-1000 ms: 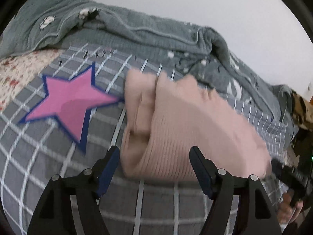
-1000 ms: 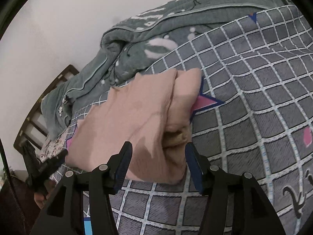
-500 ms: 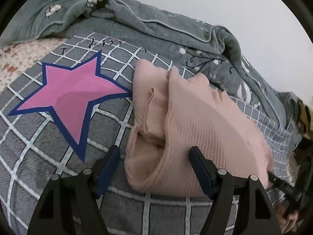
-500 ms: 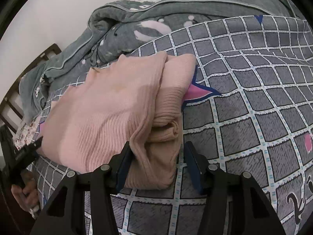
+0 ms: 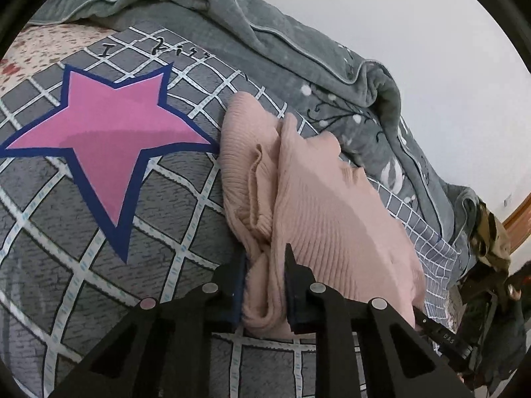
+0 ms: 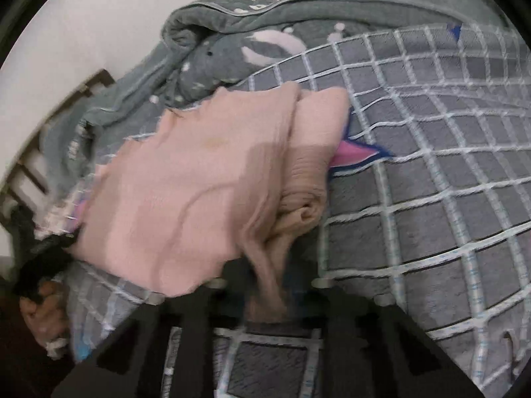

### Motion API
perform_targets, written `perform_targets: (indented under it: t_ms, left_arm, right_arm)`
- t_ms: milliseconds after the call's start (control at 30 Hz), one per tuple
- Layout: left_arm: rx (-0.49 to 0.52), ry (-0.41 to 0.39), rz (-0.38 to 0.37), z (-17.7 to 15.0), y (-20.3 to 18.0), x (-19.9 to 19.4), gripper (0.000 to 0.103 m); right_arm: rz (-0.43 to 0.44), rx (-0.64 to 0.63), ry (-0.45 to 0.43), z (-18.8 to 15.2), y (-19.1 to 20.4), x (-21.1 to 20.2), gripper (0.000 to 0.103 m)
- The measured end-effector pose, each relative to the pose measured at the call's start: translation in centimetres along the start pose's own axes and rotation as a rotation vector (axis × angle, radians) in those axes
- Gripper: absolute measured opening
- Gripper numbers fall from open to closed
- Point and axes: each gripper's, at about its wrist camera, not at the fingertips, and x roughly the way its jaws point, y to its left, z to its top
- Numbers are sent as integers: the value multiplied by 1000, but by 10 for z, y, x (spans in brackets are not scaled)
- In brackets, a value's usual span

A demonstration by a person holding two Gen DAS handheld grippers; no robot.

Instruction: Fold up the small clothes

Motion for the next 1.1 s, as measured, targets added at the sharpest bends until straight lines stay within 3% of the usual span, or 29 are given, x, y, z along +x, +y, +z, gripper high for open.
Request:
perform_targets:
  t_ms: [200,600,867,1033,1100]
  left_arm:
    - [-25,-32,3,-5,-4,-10,16]
    - [42,-19,-6,-40,-17,-48,16]
    - [58,-26,-47,-85,-18,-92,16]
    - [107,-26,-27,-112,-19,-108,17]
    - [150,-28,16,-115,-22,-109,21]
  right_arm:
    - [14,25,-68,-2,5,-19,11]
    - [59,72,-118,-21,2,-71,11]
    - [29,37,-174,-84,9,-129,10]
    - [6,26,-176,-115,6,-149,10]
    - [-8,20,-156,-121,5,-147,12]
